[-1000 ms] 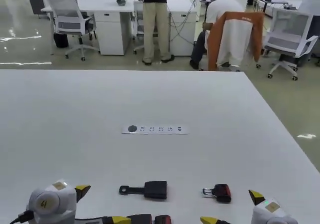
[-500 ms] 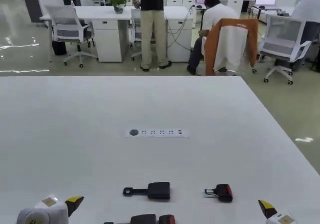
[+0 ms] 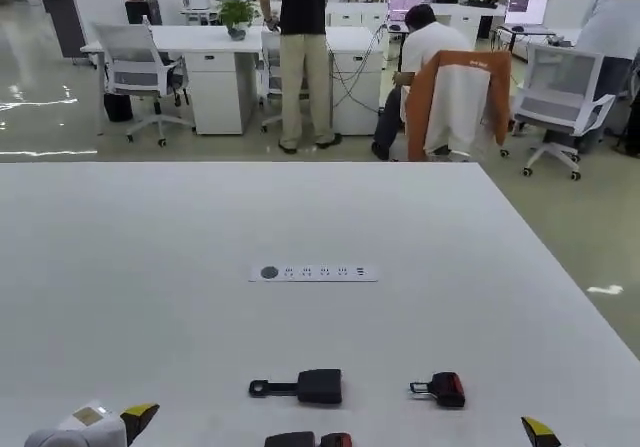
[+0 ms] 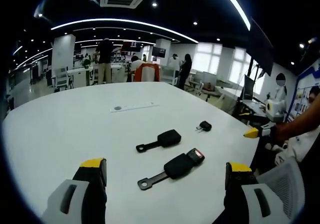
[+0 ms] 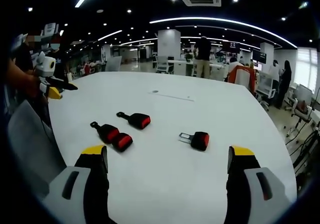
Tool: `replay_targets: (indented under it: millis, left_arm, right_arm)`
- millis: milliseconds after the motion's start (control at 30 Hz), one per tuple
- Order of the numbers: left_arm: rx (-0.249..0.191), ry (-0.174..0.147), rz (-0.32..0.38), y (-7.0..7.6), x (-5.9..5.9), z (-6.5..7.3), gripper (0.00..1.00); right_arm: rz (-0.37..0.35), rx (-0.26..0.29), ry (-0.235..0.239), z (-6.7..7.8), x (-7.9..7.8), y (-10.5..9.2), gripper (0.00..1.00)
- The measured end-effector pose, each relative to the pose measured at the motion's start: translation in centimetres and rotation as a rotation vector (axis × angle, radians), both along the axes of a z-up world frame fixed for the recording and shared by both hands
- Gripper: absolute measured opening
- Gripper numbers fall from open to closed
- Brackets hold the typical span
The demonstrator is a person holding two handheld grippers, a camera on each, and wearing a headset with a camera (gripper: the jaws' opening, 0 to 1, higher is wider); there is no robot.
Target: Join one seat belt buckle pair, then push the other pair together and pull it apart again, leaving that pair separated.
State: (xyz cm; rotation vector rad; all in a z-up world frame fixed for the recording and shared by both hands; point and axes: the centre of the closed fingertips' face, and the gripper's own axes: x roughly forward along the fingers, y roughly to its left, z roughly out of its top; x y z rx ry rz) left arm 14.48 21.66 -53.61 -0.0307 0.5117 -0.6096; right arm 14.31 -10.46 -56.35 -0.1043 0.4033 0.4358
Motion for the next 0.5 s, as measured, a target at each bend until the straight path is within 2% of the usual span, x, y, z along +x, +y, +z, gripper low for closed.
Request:
replay_targets:
  millis: [333,500]
  left_arm:
    - [0.006,-0.018,-0.006,0.43,0.41,0.21,1.00]
    - [-0.003,-0.025,-0.008,0.06,0.42,0.65,1.00]
  right_arm:
    - [0.008,0.001,-0.016,0.41,0.39,0.09,1.00]
    - [0.008,0.001,-0.019,0.64,0.44,0.14,1.00]
